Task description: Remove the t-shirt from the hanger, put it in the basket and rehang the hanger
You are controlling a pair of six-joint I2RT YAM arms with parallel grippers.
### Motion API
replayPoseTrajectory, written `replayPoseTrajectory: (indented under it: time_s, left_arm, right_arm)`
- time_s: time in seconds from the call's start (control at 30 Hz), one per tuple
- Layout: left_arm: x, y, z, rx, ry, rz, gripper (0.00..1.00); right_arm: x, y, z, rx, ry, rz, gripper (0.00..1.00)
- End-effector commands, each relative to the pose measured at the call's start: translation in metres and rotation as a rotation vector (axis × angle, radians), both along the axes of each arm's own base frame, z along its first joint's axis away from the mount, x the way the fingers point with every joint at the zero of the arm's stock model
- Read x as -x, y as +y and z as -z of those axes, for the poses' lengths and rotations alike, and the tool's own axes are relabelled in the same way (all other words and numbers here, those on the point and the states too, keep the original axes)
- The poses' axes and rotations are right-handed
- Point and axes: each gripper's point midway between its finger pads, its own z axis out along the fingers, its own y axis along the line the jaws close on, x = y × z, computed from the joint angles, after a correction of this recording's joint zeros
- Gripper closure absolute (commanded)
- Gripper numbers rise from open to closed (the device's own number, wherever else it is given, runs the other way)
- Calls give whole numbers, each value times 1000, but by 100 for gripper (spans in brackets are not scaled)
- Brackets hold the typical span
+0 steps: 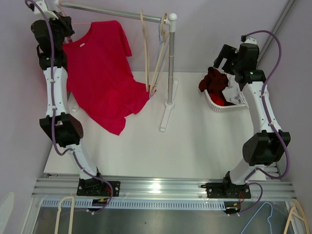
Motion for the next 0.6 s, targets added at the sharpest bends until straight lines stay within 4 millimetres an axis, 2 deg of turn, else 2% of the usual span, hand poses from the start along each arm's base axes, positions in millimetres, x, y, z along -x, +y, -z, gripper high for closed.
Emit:
replayPoseTrajectory:
  time_s: [0.0, 0.27, 0.37, 0.4, 0.57]
  left_arm:
    - [27, -27, -58, -15, -129, 78, 99]
    - [40, -60, -69, -11, -133, 169, 99]
    - [48, -74, -84, -11, -156, 188, 99]
    - [48, -79, -82, -8, -145, 199, 99]
    - [68, -100, -108, -26, -193, 238, 99]
  right_arm:
    - [-3, 0, -30, 17, -84, 2, 0]
    - [0, 2, -32, 11, -87, -8, 1]
    - [2, 1, -33, 14, -89, -9, 1]
    - [3, 2, -33, 13, -91, -10, 0]
    - [7, 2, -37, 15, -106, -16, 1]
